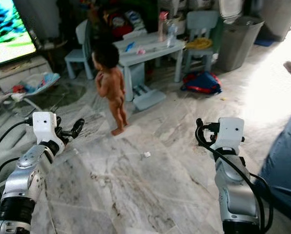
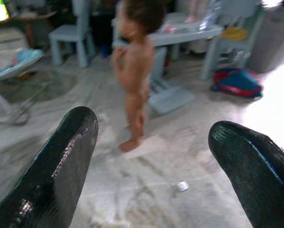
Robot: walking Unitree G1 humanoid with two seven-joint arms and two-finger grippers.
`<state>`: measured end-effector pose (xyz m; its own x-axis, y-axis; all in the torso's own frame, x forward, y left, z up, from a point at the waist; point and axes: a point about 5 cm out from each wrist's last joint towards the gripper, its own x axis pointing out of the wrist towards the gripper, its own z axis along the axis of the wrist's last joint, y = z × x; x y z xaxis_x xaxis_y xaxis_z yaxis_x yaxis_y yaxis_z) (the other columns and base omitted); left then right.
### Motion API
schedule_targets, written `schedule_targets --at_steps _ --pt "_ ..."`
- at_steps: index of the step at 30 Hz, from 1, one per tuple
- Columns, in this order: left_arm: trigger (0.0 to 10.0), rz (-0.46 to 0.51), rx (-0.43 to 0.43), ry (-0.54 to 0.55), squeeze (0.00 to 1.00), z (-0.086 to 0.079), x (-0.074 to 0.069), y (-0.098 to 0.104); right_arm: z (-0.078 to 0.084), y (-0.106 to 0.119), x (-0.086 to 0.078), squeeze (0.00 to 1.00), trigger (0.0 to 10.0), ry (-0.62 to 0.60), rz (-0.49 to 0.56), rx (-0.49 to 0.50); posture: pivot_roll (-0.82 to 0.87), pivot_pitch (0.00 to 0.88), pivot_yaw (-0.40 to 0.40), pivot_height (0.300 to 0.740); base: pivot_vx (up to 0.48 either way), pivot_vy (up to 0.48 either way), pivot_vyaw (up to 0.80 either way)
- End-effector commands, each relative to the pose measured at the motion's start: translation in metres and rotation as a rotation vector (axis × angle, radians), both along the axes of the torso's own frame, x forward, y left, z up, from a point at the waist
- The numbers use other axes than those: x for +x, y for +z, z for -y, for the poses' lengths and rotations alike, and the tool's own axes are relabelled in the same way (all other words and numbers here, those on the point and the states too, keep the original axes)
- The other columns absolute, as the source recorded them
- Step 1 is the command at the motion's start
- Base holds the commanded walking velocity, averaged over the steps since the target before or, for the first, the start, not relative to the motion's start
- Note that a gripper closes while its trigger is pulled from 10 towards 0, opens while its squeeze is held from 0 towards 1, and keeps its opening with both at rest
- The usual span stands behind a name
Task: Hang keys on a hook
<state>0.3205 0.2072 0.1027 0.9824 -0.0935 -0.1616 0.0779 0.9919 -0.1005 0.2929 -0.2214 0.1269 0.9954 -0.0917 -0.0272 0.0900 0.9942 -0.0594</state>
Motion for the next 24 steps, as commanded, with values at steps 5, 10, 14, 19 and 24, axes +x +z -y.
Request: schedule_targets --at_steps 5,10,14,19,24 --pt "10.0 0.024 0.005 -0.020 0.00 0.001 0.002 0.004 0.002 -0.002 -0.001 0.00 10.0 -0.004 0.000 -0.006 -0.04 0.000 0.055 0.740 0.386 0.241 0.00" --pt "10.0 0.019 0.009 -0.033 0.00 0.002 0.002 0.003 0.004 -0.004 -0.001 0.00 10.0 -0.009 -0.006 -0.008 -0.04 0.000 0.056 0.740 0.051 0.000 0.00" --pt "10.0 -0.022 0.024 -0.047 0.00 -0.003 0.002 -0.004 0.007 -0.009 0.000 0.00 10.0 -0.014 -0.020 -0.012 -0.03 0.000 0.053 0.740 0.000 0.000 0.00" --pt "10.0 -0.128 0.053 -0.005 0.00 -0.025 -0.004 -0.027 0.017 -0.022 0.004 0.00 10.0 -0.042 -0.062 -0.014 -0.03 0.000 0.050 0.740 0.000 0.000 0.00" --pt "10.0 -0.195 0.066 -0.005 0.00 -0.030 -0.005 -0.041 0.023 -0.031 0.008 0.00 10.0 -0.064 -0.094 -0.006 -0.03 0.000 0.043 0.740 0.000 0.000 0.00"
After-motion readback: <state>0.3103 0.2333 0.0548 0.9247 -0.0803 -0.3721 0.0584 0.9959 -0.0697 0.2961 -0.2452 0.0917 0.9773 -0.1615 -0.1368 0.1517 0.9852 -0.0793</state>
